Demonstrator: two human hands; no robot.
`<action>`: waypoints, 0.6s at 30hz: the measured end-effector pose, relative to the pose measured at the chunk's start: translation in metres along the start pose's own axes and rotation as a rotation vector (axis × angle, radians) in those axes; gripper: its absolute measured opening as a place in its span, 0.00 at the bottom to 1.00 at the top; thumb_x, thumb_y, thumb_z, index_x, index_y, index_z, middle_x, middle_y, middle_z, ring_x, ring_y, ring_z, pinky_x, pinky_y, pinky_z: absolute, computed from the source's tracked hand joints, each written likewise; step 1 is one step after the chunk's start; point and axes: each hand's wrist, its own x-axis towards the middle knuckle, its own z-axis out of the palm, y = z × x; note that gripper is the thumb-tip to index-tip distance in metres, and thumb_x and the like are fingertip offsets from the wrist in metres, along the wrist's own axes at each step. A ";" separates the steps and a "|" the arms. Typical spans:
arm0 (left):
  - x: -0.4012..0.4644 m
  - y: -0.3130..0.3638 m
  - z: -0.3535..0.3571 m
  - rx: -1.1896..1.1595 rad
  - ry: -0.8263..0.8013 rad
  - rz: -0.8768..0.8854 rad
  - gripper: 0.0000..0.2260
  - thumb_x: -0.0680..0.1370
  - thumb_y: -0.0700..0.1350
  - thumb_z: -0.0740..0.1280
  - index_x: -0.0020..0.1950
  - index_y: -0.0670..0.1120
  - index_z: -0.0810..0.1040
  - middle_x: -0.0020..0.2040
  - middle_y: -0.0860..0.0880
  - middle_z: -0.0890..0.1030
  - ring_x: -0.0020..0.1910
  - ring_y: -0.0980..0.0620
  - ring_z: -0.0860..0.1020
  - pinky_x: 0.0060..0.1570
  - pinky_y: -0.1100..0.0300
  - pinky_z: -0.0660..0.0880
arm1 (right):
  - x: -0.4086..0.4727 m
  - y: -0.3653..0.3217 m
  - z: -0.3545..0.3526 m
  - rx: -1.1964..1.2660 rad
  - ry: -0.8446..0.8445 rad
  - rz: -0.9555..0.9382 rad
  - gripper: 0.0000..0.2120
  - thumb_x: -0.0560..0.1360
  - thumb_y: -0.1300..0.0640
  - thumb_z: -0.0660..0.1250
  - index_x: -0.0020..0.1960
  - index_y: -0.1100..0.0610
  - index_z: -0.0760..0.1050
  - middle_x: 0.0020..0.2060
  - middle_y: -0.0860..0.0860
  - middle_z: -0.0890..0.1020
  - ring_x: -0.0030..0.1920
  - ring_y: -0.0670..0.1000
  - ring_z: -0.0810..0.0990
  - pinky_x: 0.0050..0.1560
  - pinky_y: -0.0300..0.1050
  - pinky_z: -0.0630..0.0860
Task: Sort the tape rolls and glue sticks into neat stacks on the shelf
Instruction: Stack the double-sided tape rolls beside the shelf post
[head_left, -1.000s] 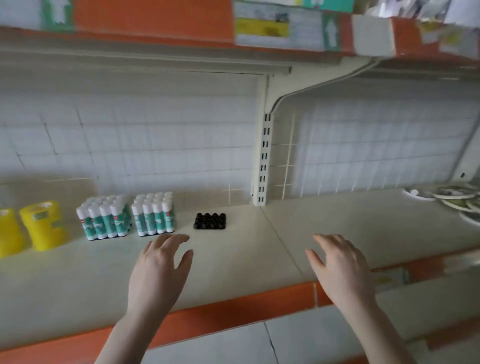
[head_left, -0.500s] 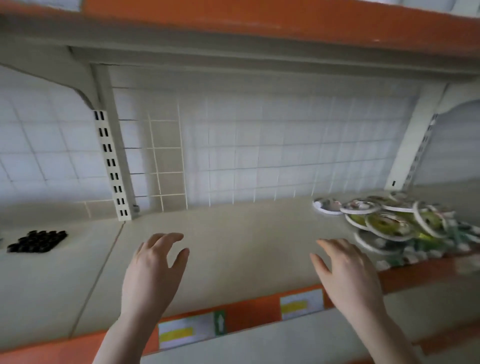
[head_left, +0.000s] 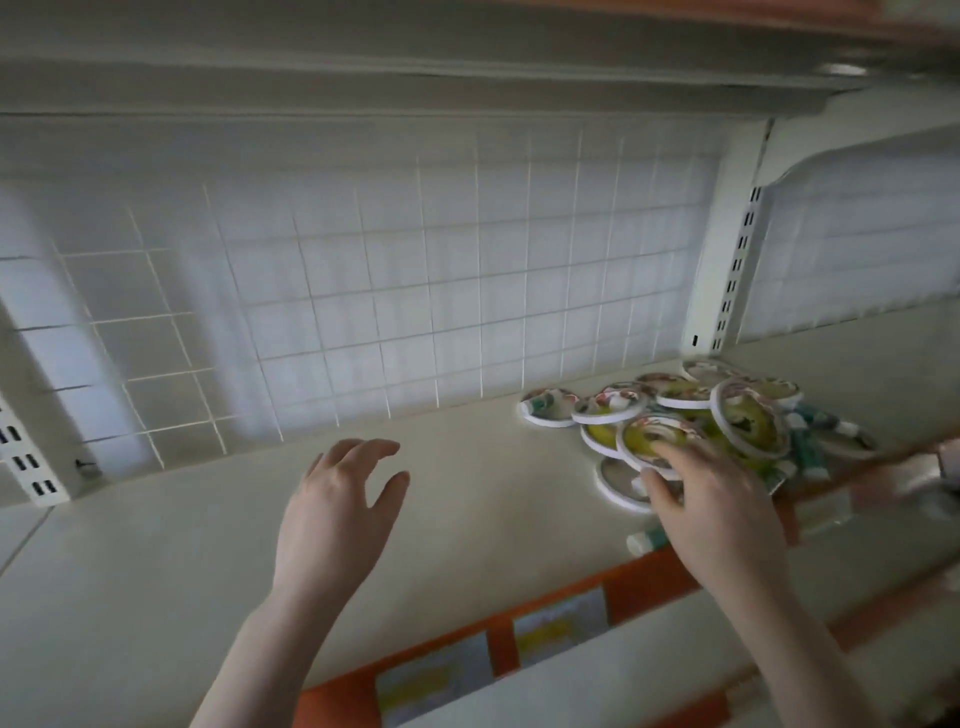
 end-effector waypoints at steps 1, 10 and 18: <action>0.004 0.008 0.007 0.007 -0.006 0.014 0.11 0.74 0.45 0.70 0.56 0.48 0.80 0.54 0.52 0.79 0.53 0.48 0.77 0.44 0.58 0.69 | 0.007 0.010 0.001 -0.003 -0.001 0.004 0.11 0.67 0.62 0.75 0.48 0.62 0.81 0.40 0.57 0.83 0.37 0.58 0.81 0.35 0.47 0.77; 0.043 0.097 0.103 0.039 -0.024 0.017 0.13 0.76 0.48 0.68 0.59 0.50 0.78 0.57 0.55 0.78 0.57 0.52 0.75 0.47 0.61 0.68 | 0.068 0.123 0.029 0.084 -0.066 -0.071 0.10 0.69 0.61 0.72 0.50 0.62 0.81 0.42 0.57 0.83 0.40 0.58 0.81 0.39 0.51 0.79; 0.060 0.156 0.158 0.053 -0.104 0.030 0.13 0.77 0.49 0.66 0.60 0.52 0.78 0.59 0.55 0.78 0.58 0.54 0.74 0.50 0.64 0.68 | 0.086 0.161 0.033 0.185 -0.101 -0.158 0.14 0.67 0.60 0.74 0.51 0.63 0.81 0.41 0.56 0.83 0.38 0.57 0.81 0.38 0.49 0.78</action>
